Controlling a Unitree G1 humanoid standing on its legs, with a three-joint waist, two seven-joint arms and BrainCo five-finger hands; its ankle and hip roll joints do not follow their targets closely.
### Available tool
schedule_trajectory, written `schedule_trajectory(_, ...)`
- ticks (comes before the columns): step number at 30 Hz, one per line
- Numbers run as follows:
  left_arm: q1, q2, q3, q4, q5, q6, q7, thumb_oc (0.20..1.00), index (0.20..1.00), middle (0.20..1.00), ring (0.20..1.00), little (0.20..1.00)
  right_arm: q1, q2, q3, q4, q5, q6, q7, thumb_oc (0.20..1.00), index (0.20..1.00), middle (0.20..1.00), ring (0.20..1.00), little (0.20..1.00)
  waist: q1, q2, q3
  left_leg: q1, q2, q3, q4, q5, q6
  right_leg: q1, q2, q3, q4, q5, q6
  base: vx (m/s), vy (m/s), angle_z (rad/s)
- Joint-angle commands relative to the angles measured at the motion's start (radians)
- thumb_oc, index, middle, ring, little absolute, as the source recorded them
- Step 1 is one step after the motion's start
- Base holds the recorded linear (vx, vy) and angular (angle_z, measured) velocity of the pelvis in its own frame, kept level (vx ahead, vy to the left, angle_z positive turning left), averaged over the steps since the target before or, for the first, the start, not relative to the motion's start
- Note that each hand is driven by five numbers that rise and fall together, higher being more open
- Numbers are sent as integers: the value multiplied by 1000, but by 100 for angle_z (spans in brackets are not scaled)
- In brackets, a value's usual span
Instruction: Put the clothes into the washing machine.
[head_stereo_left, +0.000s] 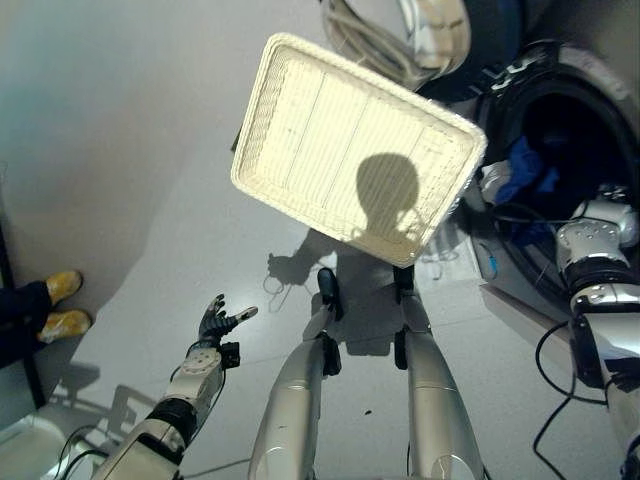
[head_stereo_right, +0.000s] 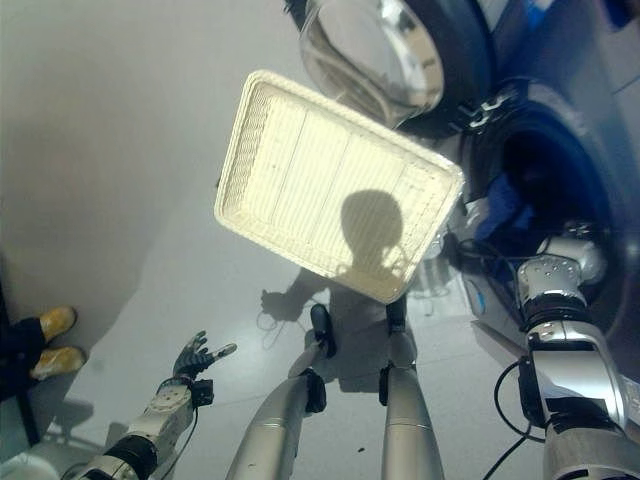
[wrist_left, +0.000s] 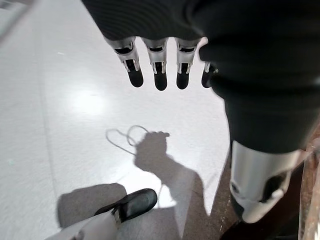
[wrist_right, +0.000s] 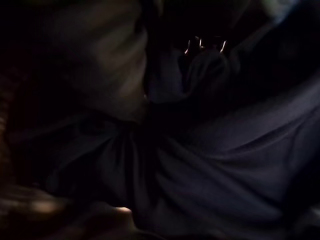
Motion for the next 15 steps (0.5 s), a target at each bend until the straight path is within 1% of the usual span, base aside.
schedule_trajectory(1,50,8,28,70,-48,8,-36,1000,1000,1000,1000,1000,6,-393,-74,35,262,-41,207,1000,1000,1000,1000,1000,-70,21,-21,5,-14,-81,69,-46,-63,15,84,-97,255,-242,-17,45,-29,4)
schedule_trajectory(2,47,7,25,70,-49,7,-41,1000,1000,1000,1000,1000,14,-384,-76,45,322,23,251,1000,1000,1000,1000,1000,-68,25,-21,0,-14,-83,72,-44,-64,10,84,-96,262,-245,-18,45,-29,4)
schedule_trajectory(3,47,7,25,70,-49,7,-41,1000,1000,1000,1000,1000,14,-384,-76,45,322,23,251,1000,1000,1000,1000,1000,-68,25,-21,0,-14,-83,72,-44,-64,10,84,-96,262,-245,-18,37,-28,3)
schedule_trajectory(4,42,9,19,72,-50,5,-56,1000,1000,1000,1000,1000,31,-361,-82,80,447,140,328,1000,1000,1000,1000,1000,-63,32,-21,-9,-15,-87,79,-41,-65,-1,84,-93,274,-251,-20,44,-50,5)
schedule_trajectory(5,34,7,12,73,-48,2,-71,1000,1000,1000,1000,1000,29,-321,-97,85,447,230,301,1000,1000,1000,1000,1000,-55,44,-21,-18,-16,-90,84,-41,-65,-11,81,-93,283,-256,-23,51,-63,10)
schedule_trajectory(7,26,-2,-9,71,-40,-2,-72,1000,1000,1000,1000,1000,25,-282,-110,101,447,259,276,1000,1000,1000,1000,1000,-47,58,-21,-27,-17,-92,90,-42,-66,-20,74,-96,292,-263,-24,26,-49,11)
schedule_trajectory(8,26,-2,-9,71,-40,-2,-72,1000,1000,1000,1000,1000,25,-282,-110,101,447,259,276,1000,1000,1000,1000,1000,-47,58,-21,-27,-17,-92,90,-42,-66,-20,74,-96,292,-263,-24,20,-34,5)
schedule_trajectory(9,22,-7,-22,73,-37,-5,-76,1000,1000,1000,1000,1000,19,-260,-119,105,447,271,264,1000,1000,1000,1000,1000,-43,68,-21,-29,-18,-93,95,-44,-67,-23,69,-98,297,-267,-24,0,0,0)
schedule_trajectory(10,22,-15,-26,77,-35,-11,-76,1000,1000,1000,1000,1000,26,-243,-127,116,447,290,269,1000,1000,1000,1000,1000,-42,75,-21,-31,-20,-95,96,-45,-68,-25,68,-98,300,-270,-24,0,0,0)
schedule_trajectory(13,21,-20,-30,79,-33,-15,-75,1000,1000,1000,1000,1000,28,-234,-124,133,447,304,277,1000,1000,1000,1000,1000,-39,80,-21,-31,-22,-94,95,-45,-68,-26,67,-99,301,-273,-24,0,0,0)
schedule_trajectory(14,19,-34,-37,81,-29,-18,-66,1000,1000,1000,1000,1000,26,-207,-112,156,447,352,304,1000,1000,1000,1000,1000,-40,92,-21,-33,-24,-94,88,-43,-66,-32,72,-91,300,-276,-27,0,0,0)
schedule_trajectory(15,19,-34,-37,81,-29,-18,-66,1000,1000,1000,1000,1000,26,-207,-112,156,447,352,304,1000,1000,1000,1000,1000,-40,92,-21,-33,-24,-94,88,-43,-66,-32,72,-91,300,-276,-27,2,17,4)
